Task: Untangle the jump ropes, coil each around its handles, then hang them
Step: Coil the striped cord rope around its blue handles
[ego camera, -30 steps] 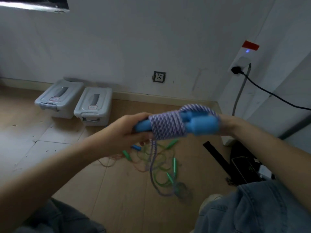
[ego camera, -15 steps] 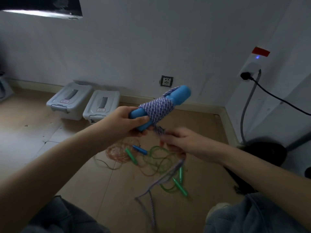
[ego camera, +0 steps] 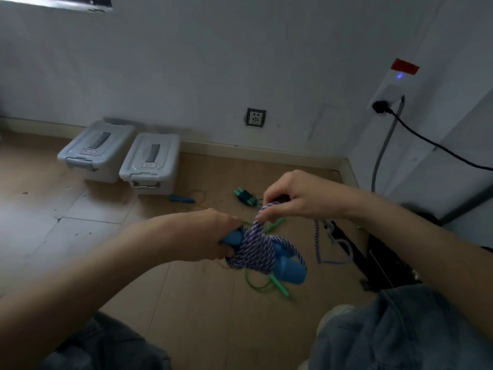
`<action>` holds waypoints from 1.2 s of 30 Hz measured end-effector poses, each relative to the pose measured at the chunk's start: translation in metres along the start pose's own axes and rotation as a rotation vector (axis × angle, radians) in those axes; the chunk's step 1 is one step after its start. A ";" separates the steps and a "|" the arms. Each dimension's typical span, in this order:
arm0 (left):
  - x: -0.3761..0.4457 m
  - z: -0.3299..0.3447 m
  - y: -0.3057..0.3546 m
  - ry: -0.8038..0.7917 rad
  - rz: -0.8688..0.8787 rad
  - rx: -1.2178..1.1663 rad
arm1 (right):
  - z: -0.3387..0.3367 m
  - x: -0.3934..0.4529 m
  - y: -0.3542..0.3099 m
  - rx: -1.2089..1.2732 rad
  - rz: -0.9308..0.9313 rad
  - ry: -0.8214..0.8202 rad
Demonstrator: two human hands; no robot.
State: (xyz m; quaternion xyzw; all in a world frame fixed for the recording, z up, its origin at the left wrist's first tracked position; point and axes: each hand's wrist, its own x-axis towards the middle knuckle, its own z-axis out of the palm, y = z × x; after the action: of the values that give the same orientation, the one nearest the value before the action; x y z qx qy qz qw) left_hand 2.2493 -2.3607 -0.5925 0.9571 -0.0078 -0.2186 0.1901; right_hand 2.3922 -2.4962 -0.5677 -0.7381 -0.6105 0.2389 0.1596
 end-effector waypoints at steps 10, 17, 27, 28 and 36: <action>-0.031 -0.031 -0.011 0.066 0.422 -0.655 | 0.007 -0.009 0.035 0.894 0.154 -0.058; -0.015 -0.024 -0.007 0.480 0.223 -0.997 | 0.028 -0.002 0.006 1.298 0.206 -0.071; 0.004 -0.019 -0.048 0.794 -0.275 -0.605 | 0.026 -0.009 -0.007 1.068 0.230 -0.258; 0.006 -0.014 -0.048 0.758 -0.285 -0.449 | 0.024 -0.008 -0.007 1.075 0.220 -0.281; 0.009 0.010 -0.035 0.545 -0.231 0.134 | 0.005 -0.007 0.006 1.249 0.239 -0.176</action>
State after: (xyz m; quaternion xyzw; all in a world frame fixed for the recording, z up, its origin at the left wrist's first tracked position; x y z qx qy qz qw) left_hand 2.2513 -2.3323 -0.6173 0.9855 0.1380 0.0273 0.0953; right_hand 2.3939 -2.5045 -0.5737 -0.5469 -0.2806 0.6252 0.4809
